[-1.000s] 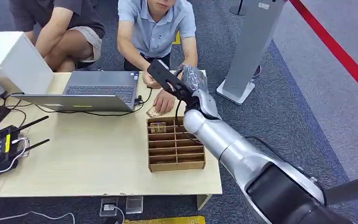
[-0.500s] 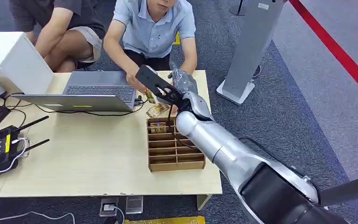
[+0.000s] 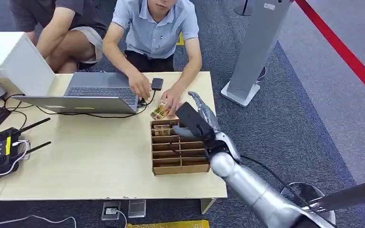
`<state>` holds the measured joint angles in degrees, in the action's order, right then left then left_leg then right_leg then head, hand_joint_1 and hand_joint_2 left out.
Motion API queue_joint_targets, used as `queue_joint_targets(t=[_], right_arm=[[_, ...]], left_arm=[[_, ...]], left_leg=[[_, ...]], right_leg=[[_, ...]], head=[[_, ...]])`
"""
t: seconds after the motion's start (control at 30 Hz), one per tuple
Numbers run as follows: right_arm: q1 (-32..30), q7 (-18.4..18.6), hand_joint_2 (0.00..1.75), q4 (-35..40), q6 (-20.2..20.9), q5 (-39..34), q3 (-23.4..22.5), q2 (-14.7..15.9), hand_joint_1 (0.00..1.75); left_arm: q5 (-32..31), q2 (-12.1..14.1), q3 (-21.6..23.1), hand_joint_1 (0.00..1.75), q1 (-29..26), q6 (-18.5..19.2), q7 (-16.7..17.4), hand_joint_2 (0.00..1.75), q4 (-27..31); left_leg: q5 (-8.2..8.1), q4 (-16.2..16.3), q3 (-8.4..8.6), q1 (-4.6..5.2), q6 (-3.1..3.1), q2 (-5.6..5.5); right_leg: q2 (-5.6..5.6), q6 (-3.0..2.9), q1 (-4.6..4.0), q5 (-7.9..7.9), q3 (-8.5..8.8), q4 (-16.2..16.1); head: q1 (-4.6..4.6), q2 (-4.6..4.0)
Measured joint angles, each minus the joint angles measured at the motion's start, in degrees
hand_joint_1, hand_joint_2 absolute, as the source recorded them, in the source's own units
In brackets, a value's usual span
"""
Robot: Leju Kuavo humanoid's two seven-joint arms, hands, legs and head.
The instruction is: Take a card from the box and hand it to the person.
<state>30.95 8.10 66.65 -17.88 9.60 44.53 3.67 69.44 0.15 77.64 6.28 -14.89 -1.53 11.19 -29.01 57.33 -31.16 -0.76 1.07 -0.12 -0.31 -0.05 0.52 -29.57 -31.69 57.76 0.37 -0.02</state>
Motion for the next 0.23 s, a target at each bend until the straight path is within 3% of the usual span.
queue_joint_targets(t=[0.03, 0.07, 0.23], right_arm=[[-3.0, -2.8, 1.75, 3.6, 1.0, -2.4, -1.3, 1.7, 0.00], [-10.9, -8.9, 1.75, 11.7, 3.1, -7.8, -4.8, 5.3, 0.00], [-25.4, -19.8, 1.75, 26.8, 10.1, -18.4, -12.6, 11.3, 0.00]], left_arm=[[0.1, 0.0, 0.0, 0.00, -0.1, 0.0, -0.2, 1.75, 0.0], [0.3, 0.1, 0.0, 0.00, -0.2, 0.0, -0.8, 1.75, 0.0], [0.3, 0.5, -0.1, 0.00, -0.3, -0.5, -1.7, 1.75, 0.0]], left_leg=[[-0.01, 0.0, 0.01, 0.00, -0.02, 0.00], [-0.06, 0.0, 0.03, 0.00, -0.08, -0.06], [-0.15, 0.0, 0.03, 0.00, 0.00, 0.03]], right_leg=[[0.01, 0.01, 0.00, -0.01, 0.00, 0.0], [-0.11, 0.16, 0.00, -0.11, 0.14, -0.1], [0.08, 0.16, 0.00, -0.11, 0.11, -0.1]], head=[[-0.11, 0.00], [-0.13, 0.00], [-0.11, 0.00]])
